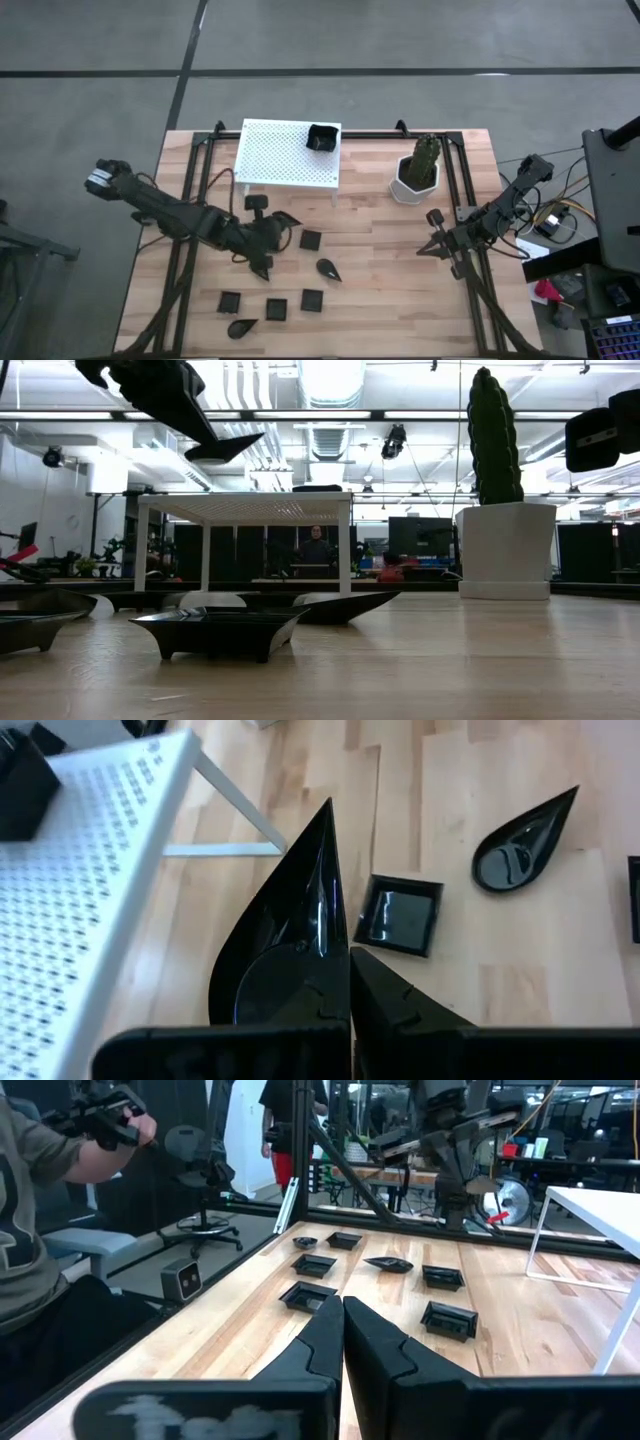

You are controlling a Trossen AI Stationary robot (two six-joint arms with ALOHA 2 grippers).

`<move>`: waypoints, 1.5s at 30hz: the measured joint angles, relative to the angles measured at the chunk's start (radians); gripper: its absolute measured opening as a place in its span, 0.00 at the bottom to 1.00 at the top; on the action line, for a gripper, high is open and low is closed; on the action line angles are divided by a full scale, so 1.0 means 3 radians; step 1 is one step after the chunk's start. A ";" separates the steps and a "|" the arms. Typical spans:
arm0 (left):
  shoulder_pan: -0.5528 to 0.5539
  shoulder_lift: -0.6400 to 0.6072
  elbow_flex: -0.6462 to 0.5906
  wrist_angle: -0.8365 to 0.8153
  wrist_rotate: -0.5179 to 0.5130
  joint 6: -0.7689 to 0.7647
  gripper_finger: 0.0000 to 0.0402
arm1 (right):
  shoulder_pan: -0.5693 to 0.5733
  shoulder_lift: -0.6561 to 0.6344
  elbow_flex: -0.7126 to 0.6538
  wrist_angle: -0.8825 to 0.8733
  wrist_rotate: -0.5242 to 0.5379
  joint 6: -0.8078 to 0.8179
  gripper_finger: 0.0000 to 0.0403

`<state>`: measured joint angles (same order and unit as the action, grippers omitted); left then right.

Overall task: Pick & Place Mini shaped plates
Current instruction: Put the drop-shaped plate on the shelf

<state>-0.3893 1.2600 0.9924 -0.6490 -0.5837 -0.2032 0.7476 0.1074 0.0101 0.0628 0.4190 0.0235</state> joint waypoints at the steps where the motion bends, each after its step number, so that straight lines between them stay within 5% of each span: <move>1: 0.0026 -0.0035 0.0000 -0.0017 0.0021 0.0051 0.00 | 0.0001 0.0000 0.0000 0.0000 0.0000 0.0004 0.02; 16: 0.0901 -0.0427 0.0035 -0.0406 0.0177 0.0661 0.00 | 0.0001 0.0000 0.0000 0.0000 0.0000 0.0006 0.02; 22: 0.1535 -0.0367 0.0161 -0.0249 0.0636 0.1128 0.00 | 0.0001 0.0001 0.0000 0.0000 -0.0001 0.0003 0.02; 31: 0.2085 0.0112 0.0428 0.0080 0.1374 0.1456 0.00 | 0.0000 0.0001 0.0000 0.0000 0.0000 0.0004 0.02; 45: 0.2106 0.1069 0.1375 -0.0149 0.1384 0.1571 0.00 | 0.0000 0.0000 -0.0001 0.0000 0.0000 0.0003 0.02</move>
<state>0.2424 1.5806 1.4049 -0.6937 -0.1686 0.2680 0.7477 0.1074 0.0097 0.0628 0.4191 0.0244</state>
